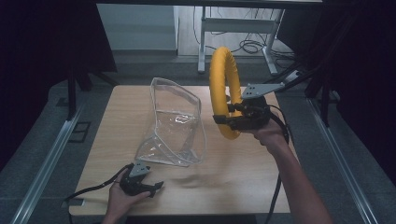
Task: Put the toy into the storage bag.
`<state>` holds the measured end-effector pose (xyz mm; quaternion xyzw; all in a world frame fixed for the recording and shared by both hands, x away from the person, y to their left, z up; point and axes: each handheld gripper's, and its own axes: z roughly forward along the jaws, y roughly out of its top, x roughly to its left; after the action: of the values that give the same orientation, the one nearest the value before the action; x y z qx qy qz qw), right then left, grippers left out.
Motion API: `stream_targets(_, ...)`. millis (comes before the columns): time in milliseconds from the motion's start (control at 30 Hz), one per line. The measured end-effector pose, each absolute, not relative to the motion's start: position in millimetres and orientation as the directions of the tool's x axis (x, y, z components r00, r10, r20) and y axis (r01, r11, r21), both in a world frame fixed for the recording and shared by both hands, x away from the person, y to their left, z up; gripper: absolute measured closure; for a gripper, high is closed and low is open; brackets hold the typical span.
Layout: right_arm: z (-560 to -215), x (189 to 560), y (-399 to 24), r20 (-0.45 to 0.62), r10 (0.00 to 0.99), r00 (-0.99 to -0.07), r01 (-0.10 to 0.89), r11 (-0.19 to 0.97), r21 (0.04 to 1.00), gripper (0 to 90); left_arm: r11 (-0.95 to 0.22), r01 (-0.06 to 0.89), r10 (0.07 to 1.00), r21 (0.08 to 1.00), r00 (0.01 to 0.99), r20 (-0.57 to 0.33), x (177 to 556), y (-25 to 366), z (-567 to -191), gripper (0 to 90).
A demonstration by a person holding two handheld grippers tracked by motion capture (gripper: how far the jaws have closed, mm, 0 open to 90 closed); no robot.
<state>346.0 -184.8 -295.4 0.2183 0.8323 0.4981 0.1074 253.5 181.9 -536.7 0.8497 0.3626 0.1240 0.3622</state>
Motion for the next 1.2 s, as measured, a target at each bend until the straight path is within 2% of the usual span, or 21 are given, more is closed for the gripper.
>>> stream_targets(567,-278.0,336.2,-174.1,0.026,0.423,-0.906,0.206,0.385,0.899,50.4,-0.479,0.527,0.704,0.702,0.709,-0.052,253.7,181.9,-536.9,18.8)
stream_targets(1200,-253.8,319.9,-146.0,-0.013,0.326,-0.945,0.116,0.374,0.92,50.4,-0.476,0.529,0.706,0.703,0.706,-0.053,253.4,181.9,-536.8,18.8)
